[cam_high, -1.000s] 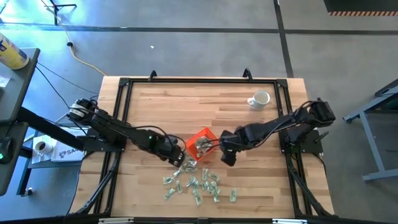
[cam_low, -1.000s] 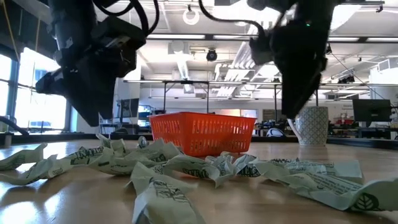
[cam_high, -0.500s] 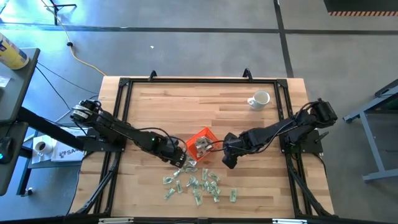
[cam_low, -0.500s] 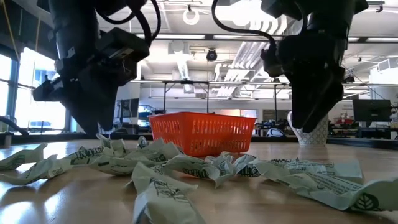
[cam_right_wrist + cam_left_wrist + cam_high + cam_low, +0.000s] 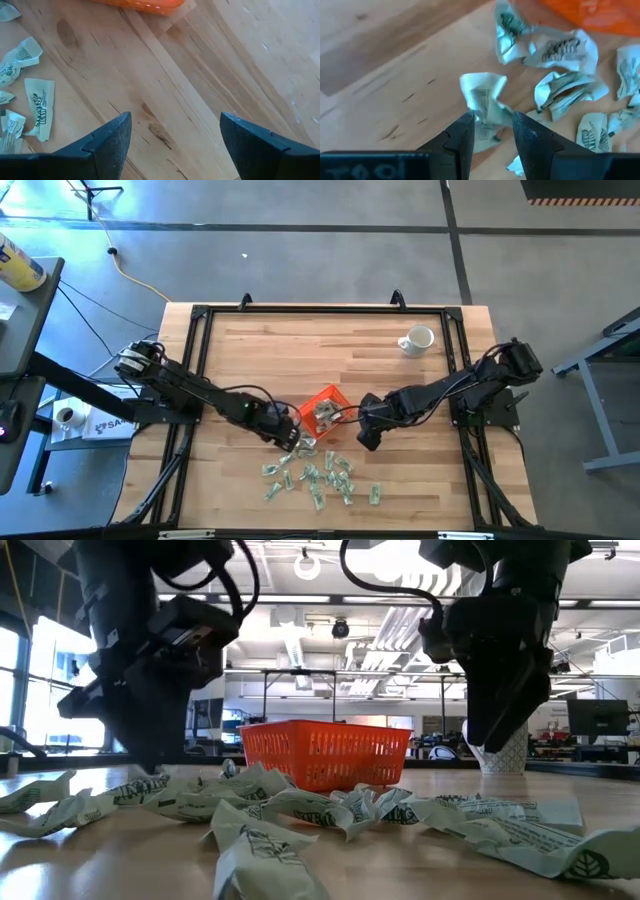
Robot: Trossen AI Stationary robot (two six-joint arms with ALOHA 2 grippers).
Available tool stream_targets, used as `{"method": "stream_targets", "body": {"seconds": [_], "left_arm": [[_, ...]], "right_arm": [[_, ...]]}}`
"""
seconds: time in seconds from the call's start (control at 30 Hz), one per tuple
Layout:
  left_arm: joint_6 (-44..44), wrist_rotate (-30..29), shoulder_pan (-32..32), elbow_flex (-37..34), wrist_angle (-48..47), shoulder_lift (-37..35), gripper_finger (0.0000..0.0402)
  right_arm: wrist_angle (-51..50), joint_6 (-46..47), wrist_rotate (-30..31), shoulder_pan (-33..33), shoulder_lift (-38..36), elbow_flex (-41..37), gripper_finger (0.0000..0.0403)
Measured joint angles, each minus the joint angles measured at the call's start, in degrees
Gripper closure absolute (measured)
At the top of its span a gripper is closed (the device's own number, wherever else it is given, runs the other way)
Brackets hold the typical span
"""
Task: Pick and place Stevia / Truvia into bins
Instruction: Put the stevia packet into the orange bin
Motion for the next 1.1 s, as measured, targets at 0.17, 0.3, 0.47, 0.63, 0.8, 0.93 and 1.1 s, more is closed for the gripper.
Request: {"method": "stream_targets", "body": {"seconds": [0.17, 0.3, 0.47, 0.63, 0.8, 0.93, 1.1], "left_arm": [[0.0, 1.7, -0.1, -1.4, 1.2, 0.0, 0.0234], [1.8, 3.0, -0.1, -1.4, 4.6, 0.0, 0.0234], [3.1, 2.6, -0.1, -1.4, 4.7, 0.0, 0.0271], [5.6, 2.8, -0.1, -1.4, 4.8, 0.0, 0.0354], [6.9, 2.9, -0.1, -1.4, 4.5, 0.0, 0.0379], [6.9, 4.9, -0.1, -1.3, 2.4, 0.0, 0.0349], [6.9, 8.5, -0.1, -0.6, -0.5, -0.4, 0.0309]], "right_arm": [[0.0, 0.0, -0.2, 0.0, 0.0, 0.0, 0.011], [0.0, -0.2, 0.2, 0.0, 0.0, 0.0, 0.011], [-0.1, -0.3, 0.6, 0.0, 0.0, 0.0, 0.011], [-0.4, -0.5, 0.6, 0.0, 0.0, 0.0, 0.011], [-0.7, -0.9, 0.6, 0.0, 0.0, 0.0, 0.011], [-0.7, -1.3, 0.7, 0.0, 0.1, 0.0, 0.011], [-0.8, -1.3, 1.1, -0.1, 0.1, 0.0, 0.011]]}}
